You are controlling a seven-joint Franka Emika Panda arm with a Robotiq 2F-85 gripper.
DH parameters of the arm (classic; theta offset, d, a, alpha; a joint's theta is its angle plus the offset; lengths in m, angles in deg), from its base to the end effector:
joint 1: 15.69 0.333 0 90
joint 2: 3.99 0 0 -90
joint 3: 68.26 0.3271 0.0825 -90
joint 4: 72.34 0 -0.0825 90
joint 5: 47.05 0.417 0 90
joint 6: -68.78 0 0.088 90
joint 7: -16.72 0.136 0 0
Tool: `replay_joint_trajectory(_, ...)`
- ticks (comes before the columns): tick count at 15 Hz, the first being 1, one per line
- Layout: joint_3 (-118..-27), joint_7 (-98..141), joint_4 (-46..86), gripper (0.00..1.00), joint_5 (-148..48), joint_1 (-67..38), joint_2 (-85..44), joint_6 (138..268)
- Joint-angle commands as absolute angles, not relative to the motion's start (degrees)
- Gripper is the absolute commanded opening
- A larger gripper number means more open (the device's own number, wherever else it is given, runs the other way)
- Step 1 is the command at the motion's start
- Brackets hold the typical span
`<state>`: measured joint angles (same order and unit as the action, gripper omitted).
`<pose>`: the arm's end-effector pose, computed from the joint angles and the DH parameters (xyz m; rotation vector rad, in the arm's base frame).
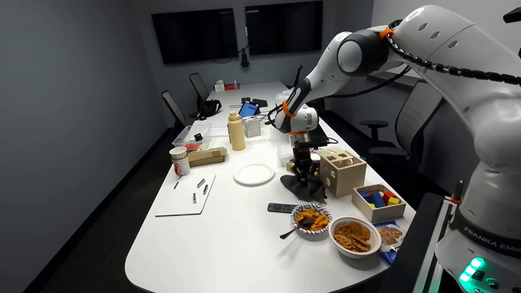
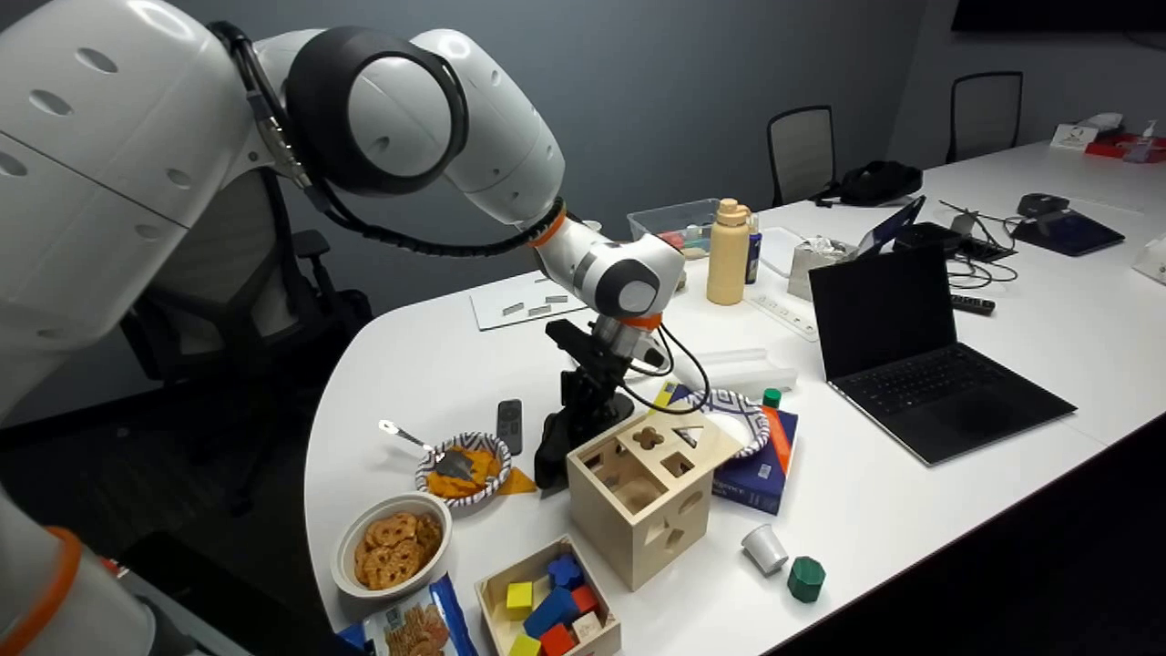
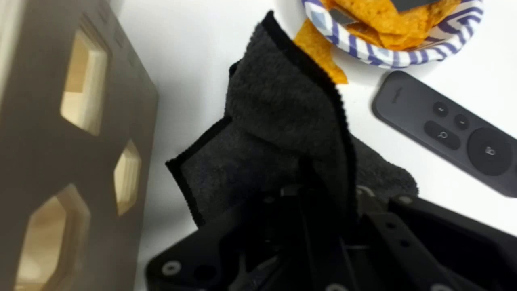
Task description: Use the towel to wipe the table.
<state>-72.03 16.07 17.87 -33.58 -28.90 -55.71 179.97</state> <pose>0.6169 -0.1647 0.0331 -2.7751 0.5904 0.7320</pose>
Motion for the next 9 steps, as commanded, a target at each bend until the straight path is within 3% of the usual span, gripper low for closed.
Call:
replay_joint_trajectory(1, -69.49, 12.94, 21.42, 0.02, -31.04, -29.47, -50.71, 181.83)
replay_joint_trajectory(9, -67.21, 11.56, 15.04, 0.02, -31.76, -26.74, -50.77, 188.46)
